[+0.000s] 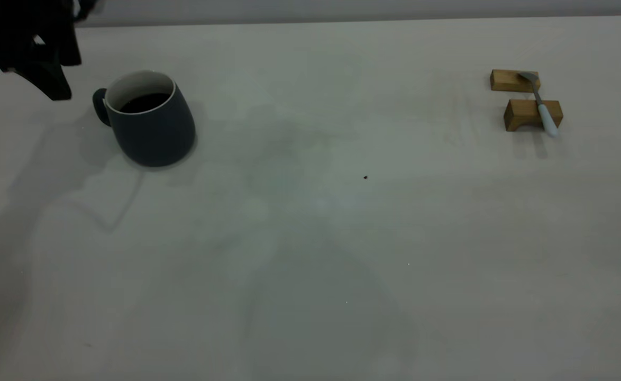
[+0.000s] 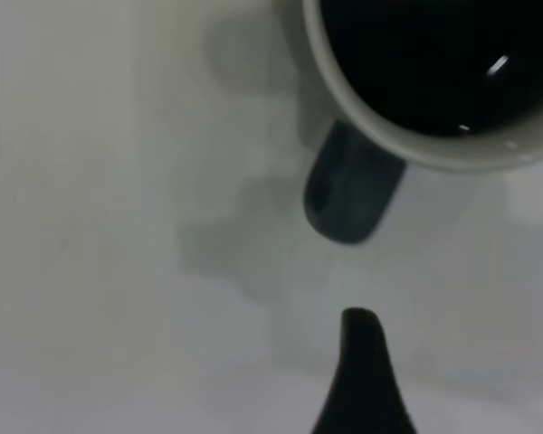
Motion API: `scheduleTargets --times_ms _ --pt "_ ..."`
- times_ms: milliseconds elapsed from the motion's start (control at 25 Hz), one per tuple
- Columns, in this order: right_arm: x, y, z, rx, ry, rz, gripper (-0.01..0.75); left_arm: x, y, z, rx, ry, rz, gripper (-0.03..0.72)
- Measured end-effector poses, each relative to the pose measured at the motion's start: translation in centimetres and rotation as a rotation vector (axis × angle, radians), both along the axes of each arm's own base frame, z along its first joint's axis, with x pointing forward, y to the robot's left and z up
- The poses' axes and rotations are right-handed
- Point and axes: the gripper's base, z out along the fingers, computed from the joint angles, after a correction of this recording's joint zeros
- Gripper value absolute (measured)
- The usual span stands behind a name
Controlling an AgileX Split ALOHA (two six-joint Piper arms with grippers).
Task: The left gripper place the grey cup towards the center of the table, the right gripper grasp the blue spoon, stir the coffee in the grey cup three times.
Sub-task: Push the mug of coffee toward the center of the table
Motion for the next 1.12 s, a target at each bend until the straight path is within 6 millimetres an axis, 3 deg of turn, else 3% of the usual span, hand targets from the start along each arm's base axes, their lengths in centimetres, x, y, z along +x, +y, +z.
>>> scheduleTargets --times_ms 400,800,920,1120 --pt "0.0 0.0 0.0 0.0 0.0 0.0 0.357 1.2 -1.5 -2.9 0.017 -0.071 -0.168 0.607" --pt "0.0 0.0 0.0 0.0 0.0 0.0 0.357 1.3 -1.5 -5.1 0.018 -0.058 -0.186 0.565" --pt "0.0 0.0 0.0 0.0 0.0 0.0 0.357 1.2 -1.5 -5.4 0.018 -0.051 -0.186 0.49" --pt "0.0 0.0 0.0 0.0 0.0 0.0 0.357 1.2 -1.5 -5.4 0.014 -0.038 -0.16 0.269"
